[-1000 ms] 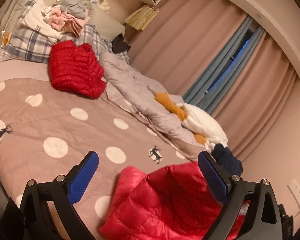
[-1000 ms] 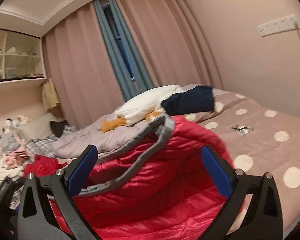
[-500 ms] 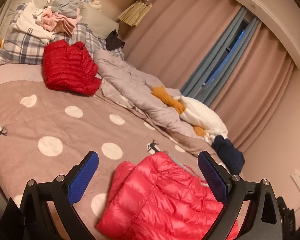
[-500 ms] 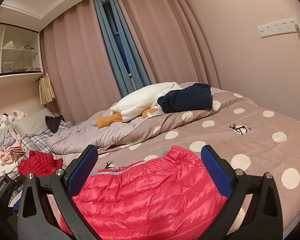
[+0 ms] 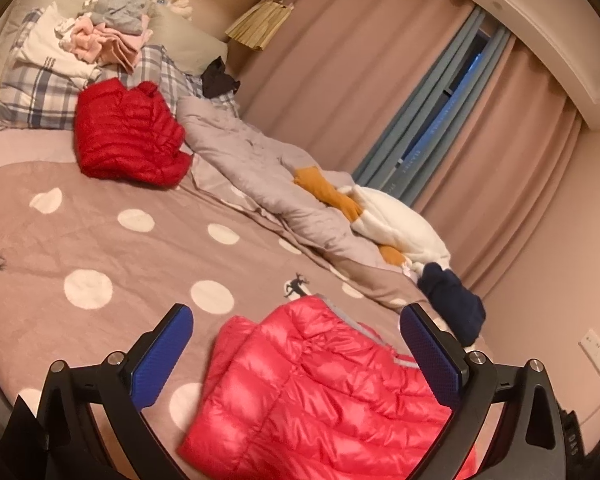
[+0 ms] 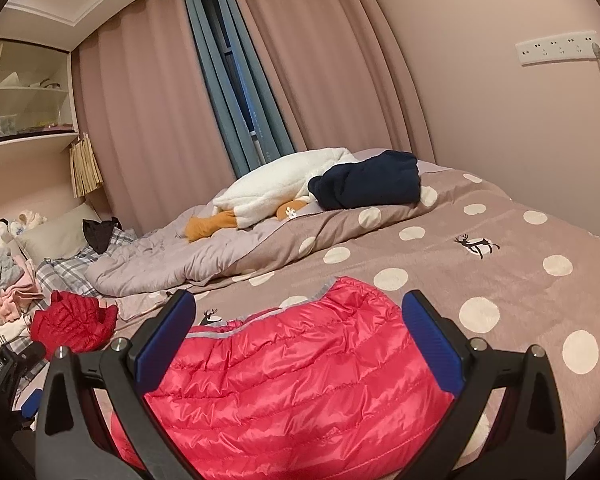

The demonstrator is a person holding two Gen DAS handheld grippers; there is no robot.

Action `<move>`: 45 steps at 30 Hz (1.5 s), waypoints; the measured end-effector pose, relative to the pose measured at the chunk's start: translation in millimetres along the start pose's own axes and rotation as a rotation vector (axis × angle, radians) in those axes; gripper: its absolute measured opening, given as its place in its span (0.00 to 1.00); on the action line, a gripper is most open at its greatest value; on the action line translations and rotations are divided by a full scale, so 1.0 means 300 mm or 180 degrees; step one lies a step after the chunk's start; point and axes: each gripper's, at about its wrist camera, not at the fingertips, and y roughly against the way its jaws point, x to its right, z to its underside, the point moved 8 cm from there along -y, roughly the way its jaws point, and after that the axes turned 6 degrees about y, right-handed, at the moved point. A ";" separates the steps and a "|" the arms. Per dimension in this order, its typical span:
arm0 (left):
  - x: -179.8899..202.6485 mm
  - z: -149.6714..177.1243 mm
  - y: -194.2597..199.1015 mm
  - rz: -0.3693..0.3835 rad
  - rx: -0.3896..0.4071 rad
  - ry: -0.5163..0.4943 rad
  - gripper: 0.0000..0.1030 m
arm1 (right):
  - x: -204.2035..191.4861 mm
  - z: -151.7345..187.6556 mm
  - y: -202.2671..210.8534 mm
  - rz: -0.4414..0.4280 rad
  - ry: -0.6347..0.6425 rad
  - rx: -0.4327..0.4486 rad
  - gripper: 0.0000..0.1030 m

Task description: Fold large clothes

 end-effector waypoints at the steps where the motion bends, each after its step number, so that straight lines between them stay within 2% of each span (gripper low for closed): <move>1: 0.003 0.005 -0.005 0.0012 -0.0009 -0.0003 0.99 | -0.001 0.002 -0.004 -0.0003 0.0006 -0.0012 1.00; 7: 0.056 0.073 -0.073 0.0133 -0.0225 -0.0275 0.99 | -0.012 0.036 -0.066 -0.0018 0.0036 -0.0207 1.00; 11: 0.089 0.130 -0.139 0.0404 -0.0335 -0.0365 0.99 | -0.027 0.064 -0.108 0.0010 0.0127 -0.0326 1.00; 17: 0.071 0.237 -0.273 0.0400 -0.0585 -0.0428 0.99 | -0.014 0.132 -0.217 0.0089 0.0170 -0.0599 1.00; 19: 0.049 0.272 -0.318 0.0340 -0.0653 -0.0450 0.99 | 0.013 0.176 -0.281 0.0193 0.0166 -0.0759 1.00; 22: 0.011 0.330 -0.383 0.0061 -0.0578 -0.0706 0.99 | 0.077 0.262 -0.377 0.0466 0.0117 -0.0993 1.00; 23: 0.015 0.348 -0.392 0.0054 -0.0518 -0.0828 0.99 | 0.112 0.314 -0.426 0.0623 0.0129 -0.1124 1.00; 24: 0.022 0.356 -0.391 0.0073 -0.0430 -0.0930 0.99 | 0.128 0.344 -0.451 0.0654 0.0130 -0.1190 1.00; 25: 0.028 0.363 -0.392 0.0072 -0.0373 -0.1007 0.99 | 0.139 0.374 -0.478 0.0645 0.0104 -0.1188 1.00; 26: 0.031 0.372 -0.398 0.0054 -0.0377 -0.1060 0.99 | 0.149 0.386 -0.488 0.0648 0.0070 -0.1065 1.00; 28: 0.025 0.378 -0.412 0.0049 -0.0462 -0.1058 0.99 | 0.152 0.394 -0.496 0.0746 0.0111 -0.0929 1.00; 32: -0.003 0.373 -0.418 0.0166 -0.0580 -0.0892 0.99 | 0.147 0.398 -0.499 0.0781 0.0219 -0.0940 1.00; 40: 0.004 0.388 -0.454 0.0035 -0.0604 -0.0926 0.99 | 0.143 0.406 -0.527 0.0730 0.0193 -0.0976 1.00; 45: 0.007 0.392 -0.480 -0.0134 -0.0613 -0.0992 0.99 | 0.136 0.414 -0.544 0.0750 0.0236 -0.1025 1.00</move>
